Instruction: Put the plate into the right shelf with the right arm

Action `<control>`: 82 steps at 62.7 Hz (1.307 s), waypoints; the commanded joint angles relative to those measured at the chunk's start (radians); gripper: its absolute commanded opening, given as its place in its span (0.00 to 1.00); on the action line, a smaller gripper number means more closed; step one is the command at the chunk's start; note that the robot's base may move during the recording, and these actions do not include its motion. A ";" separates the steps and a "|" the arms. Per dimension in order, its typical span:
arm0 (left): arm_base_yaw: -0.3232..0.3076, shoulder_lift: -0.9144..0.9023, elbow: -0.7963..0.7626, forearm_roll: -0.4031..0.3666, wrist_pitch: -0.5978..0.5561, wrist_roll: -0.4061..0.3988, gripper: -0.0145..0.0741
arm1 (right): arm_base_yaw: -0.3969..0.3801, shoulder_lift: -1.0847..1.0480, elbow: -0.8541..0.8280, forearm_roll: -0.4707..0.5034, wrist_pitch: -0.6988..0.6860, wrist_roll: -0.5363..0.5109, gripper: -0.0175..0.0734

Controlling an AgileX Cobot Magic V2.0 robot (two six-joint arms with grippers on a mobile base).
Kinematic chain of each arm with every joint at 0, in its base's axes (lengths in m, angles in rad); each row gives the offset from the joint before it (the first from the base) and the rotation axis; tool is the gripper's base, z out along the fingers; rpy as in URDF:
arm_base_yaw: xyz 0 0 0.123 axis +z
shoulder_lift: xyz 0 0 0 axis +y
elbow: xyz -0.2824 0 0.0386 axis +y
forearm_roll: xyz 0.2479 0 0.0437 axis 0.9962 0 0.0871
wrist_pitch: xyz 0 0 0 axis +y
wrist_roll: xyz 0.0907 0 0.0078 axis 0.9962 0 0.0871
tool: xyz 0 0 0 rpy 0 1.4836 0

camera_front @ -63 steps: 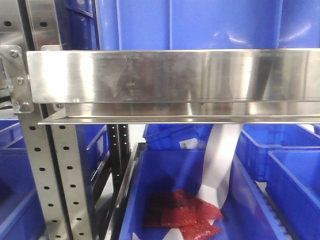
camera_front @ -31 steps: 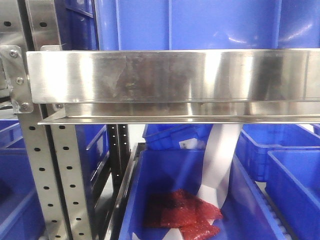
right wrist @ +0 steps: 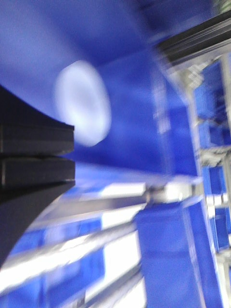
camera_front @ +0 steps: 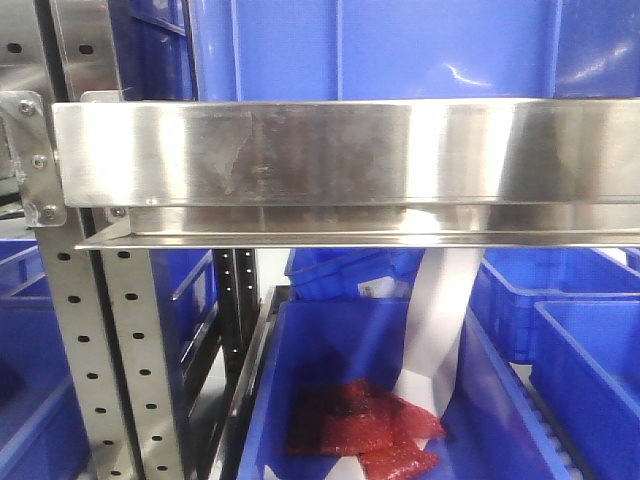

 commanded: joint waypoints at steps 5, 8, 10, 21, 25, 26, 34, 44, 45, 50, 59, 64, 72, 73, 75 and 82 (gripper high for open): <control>-0.002 -0.010 0.010 -0.008 -0.090 -0.007 0.02 | -0.006 -0.182 0.211 -0.026 -0.214 -0.032 0.25; -0.002 -0.010 0.010 -0.008 -0.090 -0.007 0.02 | -0.006 -0.245 0.286 -0.026 -0.248 -0.032 0.25; -0.002 -0.010 0.010 -0.008 -0.090 -0.007 0.02 | -0.006 -0.290 0.336 -0.026 -0.265 -0.032 0.25; -0.002 -0.010 0.010 -0.008 -0.090 -0.007 0.02 | -0.006 -0.539 0.538 -0.030 -0.259 -0.032 0.25; -0.002 -0.010 0.010 -0.008 -0.090 -0.007 0.02 | -0.006 -0.613 0.588 -0.030 -0.255 -0.032 0.25; -0.002 -0.010 0.010 -0.008 -0.090 -0.007 0.02 | -0.006 -0.639 0.602 -0.030 -0.255 -0.032 0.25; -0.002 -0.010 0.010 -0.008 -0.090 -0.007 0.02 | -0.006 -0.765 0.654 -0.030 -0.254 -0.032 0.25; -0.002 -0.010 0.010 -0.008 -0.090 -0.007 0.02 | -0.006 -0.829 0.677 -0.030 -0.241 -0.032 0.25; -0.002 -0.010 0.010 -0.008 -0.090 -0.007 0.02 | -0.006 -0.829 0.677 -0.030 -0.239 -0.032 0.25; -0.002 -0.010 0.010 -0.008 -0.090 -0.007 0.02 | -0.006 -0.829 0.677 -0.030 -0.239 -0.032 0.25; -0.002 -0.010 0.010 -0.008 -0.090 -0.007 0.02 | -0.006 -0.829 0.677 -0.030 -0.239 -0.032 0.25; -0.002 -0.010 0.010 -0.008 -0.090 -0.007 0.02 | -0.006 -0.829 0.677 -0.030 -0.238 -0.032 0.25; -0.002 -0.010 0.010 -0.008 -0.090 -0.007 0.02 | -0.006 -0.829 0.678 -0.029 -0.241 -0.032 0.25; -0.002 -0.010 0.010 -0.008 -0.090 -0.007 0.02 | -0.006 -0.829 0.678 -0.029 -0.242 -0.032 0.25; -0.002 -0.010 0.010 -0.008 -0.090 -0.007 0.02 | -0.006 -0.829 0.678 -0.029 -0.244 -0.032 0.25; -0.002 -0.010 0.010 -0.008 -0.090 -0.007 0.02 | -0.006 -0.829 0.695 -0.054 -0.244 -0.030 0.25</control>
